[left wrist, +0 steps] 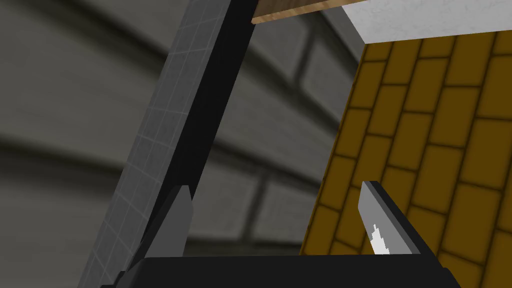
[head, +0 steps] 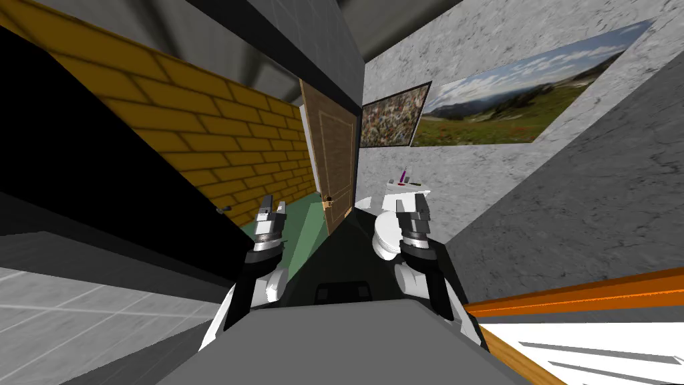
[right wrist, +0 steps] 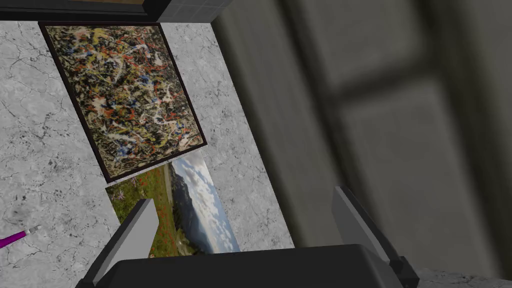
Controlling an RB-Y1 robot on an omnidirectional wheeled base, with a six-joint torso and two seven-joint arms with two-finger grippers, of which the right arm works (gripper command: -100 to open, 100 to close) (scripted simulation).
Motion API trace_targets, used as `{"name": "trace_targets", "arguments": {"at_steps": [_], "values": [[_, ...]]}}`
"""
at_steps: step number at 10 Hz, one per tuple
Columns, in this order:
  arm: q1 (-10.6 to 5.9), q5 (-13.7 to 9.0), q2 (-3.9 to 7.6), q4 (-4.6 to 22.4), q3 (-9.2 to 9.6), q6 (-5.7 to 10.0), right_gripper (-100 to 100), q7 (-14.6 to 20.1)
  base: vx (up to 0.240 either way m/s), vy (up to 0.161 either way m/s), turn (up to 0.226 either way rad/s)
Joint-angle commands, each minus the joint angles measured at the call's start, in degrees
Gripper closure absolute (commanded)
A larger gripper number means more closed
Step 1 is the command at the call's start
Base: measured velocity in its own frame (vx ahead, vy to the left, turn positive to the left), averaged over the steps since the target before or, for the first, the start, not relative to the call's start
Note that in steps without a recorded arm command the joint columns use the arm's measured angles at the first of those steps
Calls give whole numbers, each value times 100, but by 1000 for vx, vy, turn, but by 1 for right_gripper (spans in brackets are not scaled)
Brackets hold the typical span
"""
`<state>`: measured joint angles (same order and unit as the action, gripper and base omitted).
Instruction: Push the door open
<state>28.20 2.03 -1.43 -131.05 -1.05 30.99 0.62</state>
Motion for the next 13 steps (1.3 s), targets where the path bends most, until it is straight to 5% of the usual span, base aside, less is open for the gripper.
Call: {"name": "trace_targets", "arguments": {"at_steps": [1, 13], "values": [[-11, -31, 22, 57, -23, 12, -100, 47, 13, -6, 213], [-229, -665, 365, 1221, -501, 249, -100, 998, 9, -28, 341]]}}
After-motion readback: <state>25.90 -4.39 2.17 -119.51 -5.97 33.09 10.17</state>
